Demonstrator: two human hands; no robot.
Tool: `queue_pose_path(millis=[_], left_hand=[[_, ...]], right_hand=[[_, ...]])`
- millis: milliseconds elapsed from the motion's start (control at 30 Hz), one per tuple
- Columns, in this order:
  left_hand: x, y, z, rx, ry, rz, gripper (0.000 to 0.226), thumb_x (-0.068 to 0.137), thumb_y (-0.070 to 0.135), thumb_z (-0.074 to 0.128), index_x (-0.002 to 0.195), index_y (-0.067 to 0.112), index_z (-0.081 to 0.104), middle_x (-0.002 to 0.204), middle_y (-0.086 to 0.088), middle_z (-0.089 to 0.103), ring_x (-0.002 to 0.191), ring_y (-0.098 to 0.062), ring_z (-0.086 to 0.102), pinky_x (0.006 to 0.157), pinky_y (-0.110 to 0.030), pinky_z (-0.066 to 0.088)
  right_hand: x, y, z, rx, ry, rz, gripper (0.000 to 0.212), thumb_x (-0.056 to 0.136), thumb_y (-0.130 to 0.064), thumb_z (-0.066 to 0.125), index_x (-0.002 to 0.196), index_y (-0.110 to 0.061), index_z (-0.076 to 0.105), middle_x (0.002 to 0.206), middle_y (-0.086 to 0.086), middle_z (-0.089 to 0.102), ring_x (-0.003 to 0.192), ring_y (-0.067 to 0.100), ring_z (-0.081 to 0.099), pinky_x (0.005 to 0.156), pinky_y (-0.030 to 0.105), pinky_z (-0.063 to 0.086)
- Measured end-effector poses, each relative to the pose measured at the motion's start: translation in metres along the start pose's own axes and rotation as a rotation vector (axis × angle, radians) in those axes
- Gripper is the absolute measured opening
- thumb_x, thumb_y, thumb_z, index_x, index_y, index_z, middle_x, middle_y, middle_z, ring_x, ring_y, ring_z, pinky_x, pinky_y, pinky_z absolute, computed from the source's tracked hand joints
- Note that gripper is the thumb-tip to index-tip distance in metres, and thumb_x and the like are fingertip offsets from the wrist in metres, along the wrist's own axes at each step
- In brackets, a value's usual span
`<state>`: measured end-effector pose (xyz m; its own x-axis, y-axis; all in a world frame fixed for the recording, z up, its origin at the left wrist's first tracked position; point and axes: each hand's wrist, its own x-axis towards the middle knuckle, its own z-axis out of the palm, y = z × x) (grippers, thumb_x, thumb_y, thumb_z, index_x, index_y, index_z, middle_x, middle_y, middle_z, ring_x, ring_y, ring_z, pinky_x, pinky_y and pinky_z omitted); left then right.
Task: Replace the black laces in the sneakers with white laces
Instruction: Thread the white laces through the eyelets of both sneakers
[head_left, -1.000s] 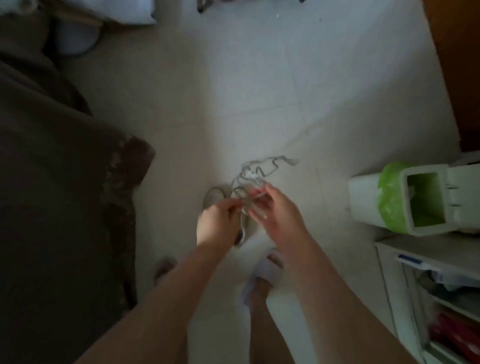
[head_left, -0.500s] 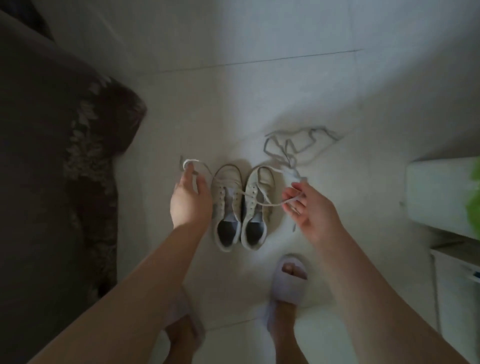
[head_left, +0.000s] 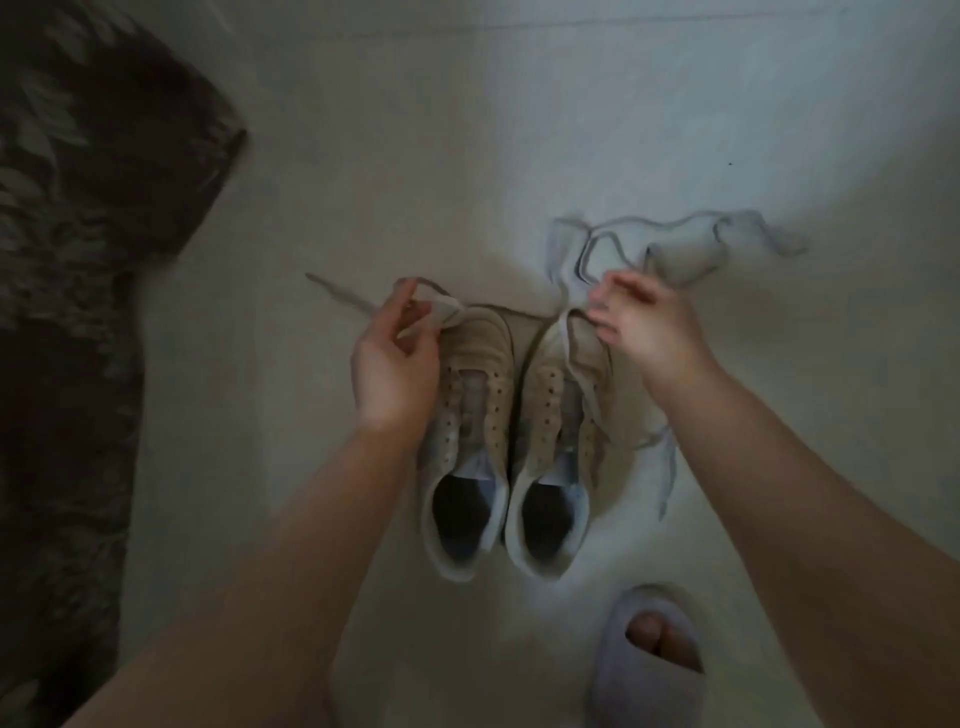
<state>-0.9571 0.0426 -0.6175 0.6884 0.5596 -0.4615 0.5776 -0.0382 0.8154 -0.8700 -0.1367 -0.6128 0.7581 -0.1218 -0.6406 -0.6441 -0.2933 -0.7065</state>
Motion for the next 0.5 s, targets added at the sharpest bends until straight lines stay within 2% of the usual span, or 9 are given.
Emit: queue_pose_path(millis=[67, 133, 233, 300, 367, 433, 500], left_hand=[[-0.003, -0.014, 0.004, 0.037, -0.013, 0.047, 0.041, 0.093, 0.006, 0.052, 0.133, 0.015, 0.052, 0.111, 0.0, 0.065, 0.101, -0.002, 0.06, 0.095, -0.013, 0.044], [-0.01, -0.023, 0.003, 0.094, -0.012, 0.075, 0.044, 0.093, 0.007, 0.051, 0.135, 0.017, 0.051, 0.114, 0.003, 0.066, 0.104, -0.002, 0.059, 0.096, -0.016, 0.042], [-0.02, -0.031, 0.001, 0.312, -0.002, 0.246, 0.041, 0.09, 0.011, 0.055, 0.131, 0.018, 0.054, 0.114, 0.006, 0.066, 0.107, -0.007, 0.058, 0.094, -0.02, 0.041], [-0.018, -0.034, 0.001, 0.408, -0.031, 0.386, 0.033, 0.089, 0.009, 0.058, 0.122, 0.012, 0.061, 0.114, -0.002, 0.066, 0.107, -0.017, 0.059, 0.095, -0.022, 0.04], [-0.01, -0.032, 0.003, 0.448, -0.049, 0.477, 0.028, 0.088, 0.007, 0.058, 0.115, 0.008, 0.065, 0.11, -0.006, 0.066, 0.103, -0.019, 0.059, 0.093, -0.019, 0.038], [-0.001, -0.028, 0.005, 0.434, -0.035, 0.475, 0.024, 0.087, 0.003, 0.057, 0.109, 0.008, 0.066, 0.106, -0.006, 0.067, 0.099, -0.019, 0.06, 0.091, -0.017, 0.038], [0.006, -0.024, 0.005, 0.354, -0.038, 0.363, 0.022, 0.087, -0.001, 0.055, 0.102, 0.009, 0.067, 0.1, -0.004, 0.068, 0.095, -0.016, 0.06, 0.088, -0.016, 0.04]], right_hand=[[-0.009, 0.028, -0.003, -0.229, 0.106, -0.16, 0.02, 0.091, -0.024, 0.061, 0.106, -0.012, 0.063, 0.097, 0.001, 0.065, 0.089, 0.011, 0.06, 0.085, 0.021, 0.048], [-0.027, 0.053, -0.012, -0.338, 0.174, -0.272, 0.017, 0.088, -0.021, 0.061, 0.104, -0.016, 0.061, 0.095, 0.001, 0.061, 0.089, 0.015, 0.059, 0.082, 0.026, 0.046], [-0.048, 0.09, -0.033, -0.49, 0.053, -0.299, 0.026, 0.081, -0.011, 0.056, 0.107, -0.013, 0.061, 0.105, 0.009, 0.061, 0.099, 0.027, 0.059, 0.089, 0.04, 0.049], [-0.054, 0.108, -0.046, -0.729, -0.011, -0.39, 0.036, 0.074, -0.01, 0.054, 0.109, -0.007, 0.064, 0.105, 0.013, 0.064, 0.098, 0.033, 0.06, 0.087, 0.04, 0.05], [-0.056, 0.119, -0.053, -0.891, -0.088, -0.434, 0.04, 0.064, -0.015, 0.052, 0.101, -0.01, 0.067, 0.097, 0.01, 0.066, 0.089, 0.033, 0.064, 0.077, 0.037, 0.052], [-0.051, 0.119, -0.056, -1.016, -0.123, -0.481, 0.031, 0.063, -0.021, 0.046, 0.084, -0.016, 0.069, 0.086, 0.003, 0.065, 0.078, 0.028, 0.063, 0.065, 0.032, 0.049], [-0.045, 0.117, -0.055, -1.064, -0.137, -0.513, 0.026, 0.07, -0.026, 0.043, 0.069, -0.017, 0.067, 0.074, 0.001, 0.063, 0.067, 0.027, 0.061, 0.057, 0.028, 0.043]])
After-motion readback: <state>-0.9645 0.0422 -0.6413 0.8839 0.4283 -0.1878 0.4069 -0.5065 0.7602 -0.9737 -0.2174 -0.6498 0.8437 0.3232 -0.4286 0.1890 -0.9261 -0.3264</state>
